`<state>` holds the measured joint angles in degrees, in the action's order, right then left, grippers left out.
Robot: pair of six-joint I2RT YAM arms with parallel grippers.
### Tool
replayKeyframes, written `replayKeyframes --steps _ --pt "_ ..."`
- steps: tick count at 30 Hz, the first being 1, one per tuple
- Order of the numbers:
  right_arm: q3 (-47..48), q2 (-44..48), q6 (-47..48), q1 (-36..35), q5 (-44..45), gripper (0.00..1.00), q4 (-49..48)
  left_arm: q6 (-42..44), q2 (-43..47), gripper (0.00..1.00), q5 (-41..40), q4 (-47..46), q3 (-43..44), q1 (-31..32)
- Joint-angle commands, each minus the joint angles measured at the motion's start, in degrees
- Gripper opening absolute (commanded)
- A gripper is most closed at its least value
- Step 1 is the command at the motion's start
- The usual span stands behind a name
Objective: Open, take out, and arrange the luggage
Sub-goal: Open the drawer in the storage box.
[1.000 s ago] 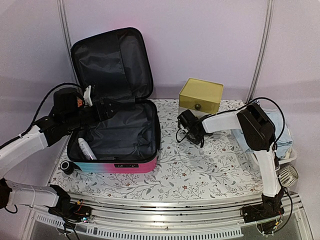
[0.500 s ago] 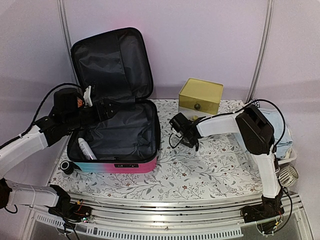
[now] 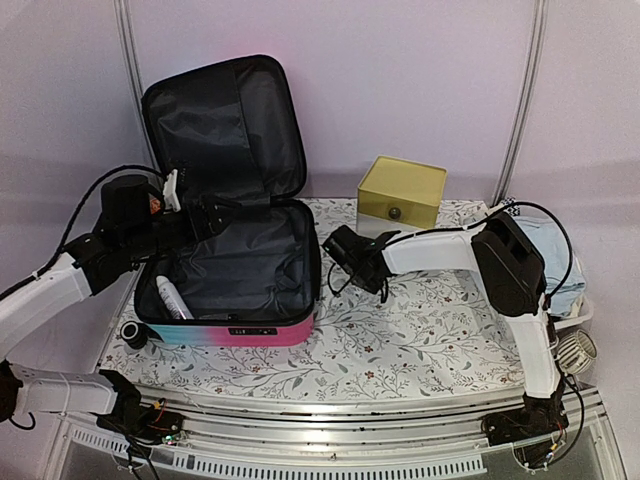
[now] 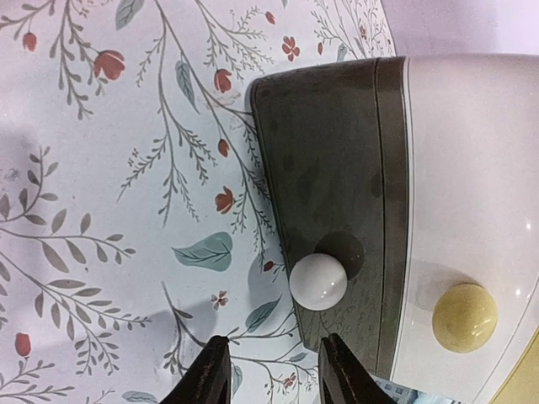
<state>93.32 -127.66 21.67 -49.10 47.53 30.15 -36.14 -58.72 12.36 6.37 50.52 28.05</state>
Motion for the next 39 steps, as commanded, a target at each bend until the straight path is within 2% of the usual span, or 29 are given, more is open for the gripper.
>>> replayKeyframes --steps 1,11,24,39 --pt "0.0 1.3 -0.7 -0.5 4.1 0.39 0.6 -0.7 0.8 0.98 0.9 0.0 0.4 -0.5" --pt "-9.8 4.8 12.5 -0.5 8.8 0.46 -16.7 -1.0 0.9 0.98 1.0 0.3 0.5 -0.4" --pt "-8.5 3.6 19.7 -0.4 12.0 0.63 -20.5 -0.8 0.4 0.98 1.6 0.0 1.0 -0.4" --pt "-8.1 2.1 30.8 2.1 15.7 0.65 -32.5 -0.5 1.4 0.98 1.8 0.5 1.5 -0.4"
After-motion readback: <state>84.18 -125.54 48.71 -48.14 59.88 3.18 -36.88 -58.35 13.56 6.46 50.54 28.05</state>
